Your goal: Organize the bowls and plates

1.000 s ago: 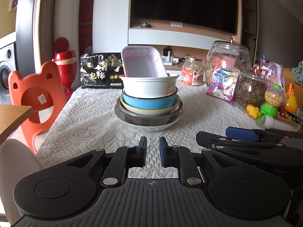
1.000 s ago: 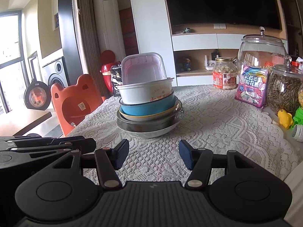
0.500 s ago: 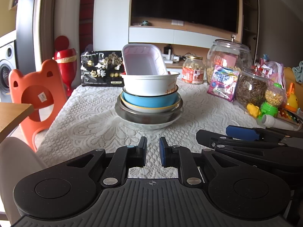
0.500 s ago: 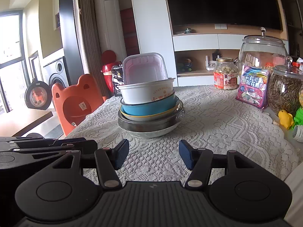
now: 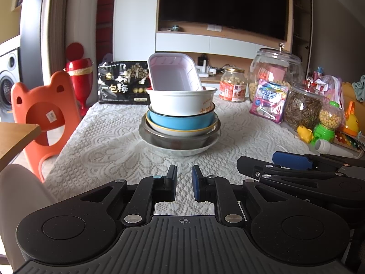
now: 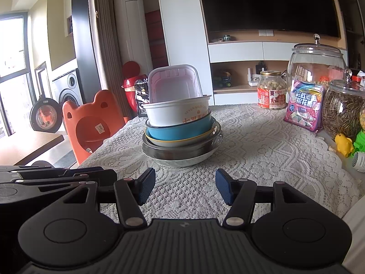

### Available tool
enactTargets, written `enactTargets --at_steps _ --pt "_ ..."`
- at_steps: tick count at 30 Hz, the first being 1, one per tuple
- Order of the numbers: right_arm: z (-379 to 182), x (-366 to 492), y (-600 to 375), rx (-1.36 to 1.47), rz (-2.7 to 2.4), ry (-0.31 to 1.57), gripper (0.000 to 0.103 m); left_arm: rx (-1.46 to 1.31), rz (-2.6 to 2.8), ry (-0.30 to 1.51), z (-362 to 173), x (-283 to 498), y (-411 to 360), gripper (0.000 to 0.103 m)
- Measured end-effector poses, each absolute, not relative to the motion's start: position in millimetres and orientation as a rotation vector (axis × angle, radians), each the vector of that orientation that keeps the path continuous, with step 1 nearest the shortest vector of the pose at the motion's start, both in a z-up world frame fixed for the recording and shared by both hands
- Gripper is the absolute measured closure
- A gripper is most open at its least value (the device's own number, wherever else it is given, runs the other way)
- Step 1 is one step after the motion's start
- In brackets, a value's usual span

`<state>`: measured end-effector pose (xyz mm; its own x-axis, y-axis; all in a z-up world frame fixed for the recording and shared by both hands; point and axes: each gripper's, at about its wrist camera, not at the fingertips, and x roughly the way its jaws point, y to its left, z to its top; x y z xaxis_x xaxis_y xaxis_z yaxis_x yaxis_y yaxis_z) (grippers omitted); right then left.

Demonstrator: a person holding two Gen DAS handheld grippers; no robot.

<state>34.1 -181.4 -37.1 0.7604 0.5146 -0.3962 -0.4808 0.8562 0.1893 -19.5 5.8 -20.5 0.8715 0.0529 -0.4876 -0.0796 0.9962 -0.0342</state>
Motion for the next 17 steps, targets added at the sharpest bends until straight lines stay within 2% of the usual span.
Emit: enactTargets --at_steps 17 --pt "-37.4 34.1 -182.2 0.084 0.544 0.461 0.044 -0.075 0.072 0.507 -19.9 -22.0 4.6 0.086"
